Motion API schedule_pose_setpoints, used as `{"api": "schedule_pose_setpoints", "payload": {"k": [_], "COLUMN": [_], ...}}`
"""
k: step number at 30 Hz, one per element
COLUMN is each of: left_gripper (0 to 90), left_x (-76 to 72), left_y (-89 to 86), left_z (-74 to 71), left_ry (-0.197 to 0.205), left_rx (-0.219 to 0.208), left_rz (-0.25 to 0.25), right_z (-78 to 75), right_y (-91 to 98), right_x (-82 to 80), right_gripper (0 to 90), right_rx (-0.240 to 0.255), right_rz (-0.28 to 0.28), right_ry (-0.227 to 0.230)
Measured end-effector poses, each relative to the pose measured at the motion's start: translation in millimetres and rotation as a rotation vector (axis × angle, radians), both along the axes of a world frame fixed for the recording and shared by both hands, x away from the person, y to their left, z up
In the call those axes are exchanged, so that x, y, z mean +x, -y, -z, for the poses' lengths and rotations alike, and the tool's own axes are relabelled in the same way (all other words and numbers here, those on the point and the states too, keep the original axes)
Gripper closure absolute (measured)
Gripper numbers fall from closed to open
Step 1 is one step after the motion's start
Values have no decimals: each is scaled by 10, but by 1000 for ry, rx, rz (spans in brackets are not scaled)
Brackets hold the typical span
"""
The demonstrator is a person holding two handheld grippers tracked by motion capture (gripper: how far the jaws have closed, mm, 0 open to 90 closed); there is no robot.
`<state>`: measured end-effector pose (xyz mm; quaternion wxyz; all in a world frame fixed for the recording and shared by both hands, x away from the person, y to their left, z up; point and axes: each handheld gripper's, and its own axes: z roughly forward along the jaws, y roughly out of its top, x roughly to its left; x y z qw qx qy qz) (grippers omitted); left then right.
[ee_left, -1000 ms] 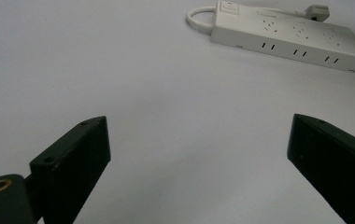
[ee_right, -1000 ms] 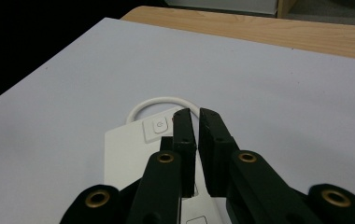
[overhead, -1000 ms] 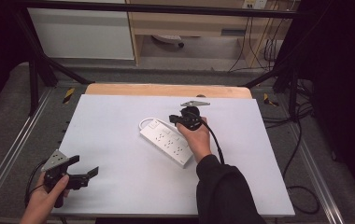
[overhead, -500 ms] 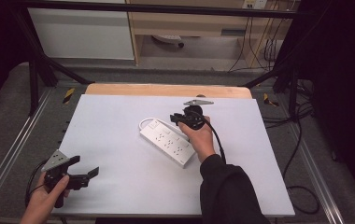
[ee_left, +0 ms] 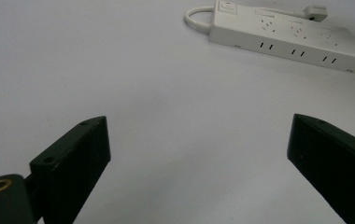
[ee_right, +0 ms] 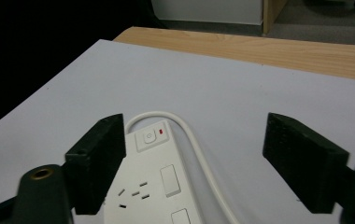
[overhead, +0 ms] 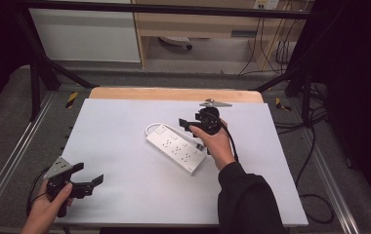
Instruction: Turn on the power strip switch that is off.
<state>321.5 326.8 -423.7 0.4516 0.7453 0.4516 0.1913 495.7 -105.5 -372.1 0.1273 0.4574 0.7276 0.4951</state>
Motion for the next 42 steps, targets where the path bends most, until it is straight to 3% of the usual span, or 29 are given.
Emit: {"api": "schedule_pose_setpoints", "payload": {"k": [7, 15, 42], "left_gripper": [61, 61, 61], "left_x": [1, -9, -11], "left_y": [8, 3, -1], "left_z": [0, -7, -9], "left_ry": [4, 6, 4], "left_rx": [-8, -13, -13], "left_rz": [-5, -11, -9], "right_z": [-73, -181, -303], "right_y": [69, 154, 527], "right_x": [-43, -125, -289], "right_gripper": [53, 45, 46], "right_rx": [-11, -15, 1], "right_rz": [29, 46, 88], "right_ry": [26, 60, 86]}}
